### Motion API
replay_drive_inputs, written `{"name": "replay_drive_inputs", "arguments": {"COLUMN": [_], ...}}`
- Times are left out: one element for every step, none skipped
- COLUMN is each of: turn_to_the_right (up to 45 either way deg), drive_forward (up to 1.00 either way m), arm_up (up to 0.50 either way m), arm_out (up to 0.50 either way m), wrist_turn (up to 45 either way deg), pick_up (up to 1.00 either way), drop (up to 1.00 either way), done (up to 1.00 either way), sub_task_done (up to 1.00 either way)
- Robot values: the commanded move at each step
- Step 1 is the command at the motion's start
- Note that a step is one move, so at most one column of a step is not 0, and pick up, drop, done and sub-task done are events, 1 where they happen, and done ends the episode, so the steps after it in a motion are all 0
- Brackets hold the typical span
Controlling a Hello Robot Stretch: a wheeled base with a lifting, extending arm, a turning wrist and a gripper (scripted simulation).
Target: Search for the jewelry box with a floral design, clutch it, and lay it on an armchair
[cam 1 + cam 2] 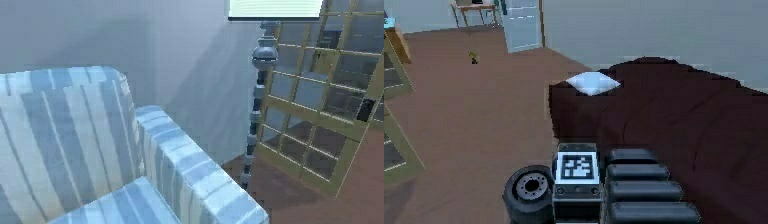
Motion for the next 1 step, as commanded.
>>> {"name": "replay_drive_inputs", "arguments": {"turn_to_the_right": [-45.0], "drive_forward": [0.0], "arm_up": [0.0], "arm_out": [0.0], "wrist_turn": [0.0], "pick_up": [0.0], "drop": [0.0], "done": [0.0], "sub_task_done": [0.0]}}
